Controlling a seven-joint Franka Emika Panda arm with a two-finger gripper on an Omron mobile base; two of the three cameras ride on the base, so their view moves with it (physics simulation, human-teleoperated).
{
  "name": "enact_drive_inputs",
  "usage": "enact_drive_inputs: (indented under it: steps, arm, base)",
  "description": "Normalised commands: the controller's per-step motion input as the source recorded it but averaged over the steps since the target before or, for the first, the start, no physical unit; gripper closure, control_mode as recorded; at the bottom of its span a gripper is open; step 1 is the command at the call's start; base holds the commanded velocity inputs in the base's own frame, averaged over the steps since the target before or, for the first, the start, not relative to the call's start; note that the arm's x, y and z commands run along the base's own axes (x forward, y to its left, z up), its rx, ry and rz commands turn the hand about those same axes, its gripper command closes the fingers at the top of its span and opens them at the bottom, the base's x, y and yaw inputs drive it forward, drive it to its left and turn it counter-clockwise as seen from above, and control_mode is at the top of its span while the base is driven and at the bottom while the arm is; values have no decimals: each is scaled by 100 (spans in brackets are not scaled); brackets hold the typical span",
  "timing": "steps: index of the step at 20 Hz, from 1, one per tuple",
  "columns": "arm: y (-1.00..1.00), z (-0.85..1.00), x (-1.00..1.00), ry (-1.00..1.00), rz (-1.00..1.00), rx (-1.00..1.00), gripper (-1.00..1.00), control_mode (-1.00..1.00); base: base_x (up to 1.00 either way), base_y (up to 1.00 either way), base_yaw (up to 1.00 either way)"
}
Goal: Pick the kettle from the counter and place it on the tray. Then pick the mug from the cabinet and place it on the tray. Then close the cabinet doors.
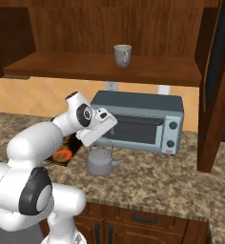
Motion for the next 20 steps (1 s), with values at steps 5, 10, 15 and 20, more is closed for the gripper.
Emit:
enact_drive_inputs:
  steps: [5, 10, 15, 20]
  arm:
    - [-6, -17, 4, 1, 1, 5, -100, -100]
    - [-2, -32, -36, 0, 0, 5, 100, -100]
    - [0, -38, -33, 0, 0, 3, 100, -100]
    - [1, -30, -38, 1, 4, 5, 100, -100]
  base:
    - [0, 0, 0]
    - [0, 0, 0]
    - [0, 0, 0]
    - [0, 0, 0]
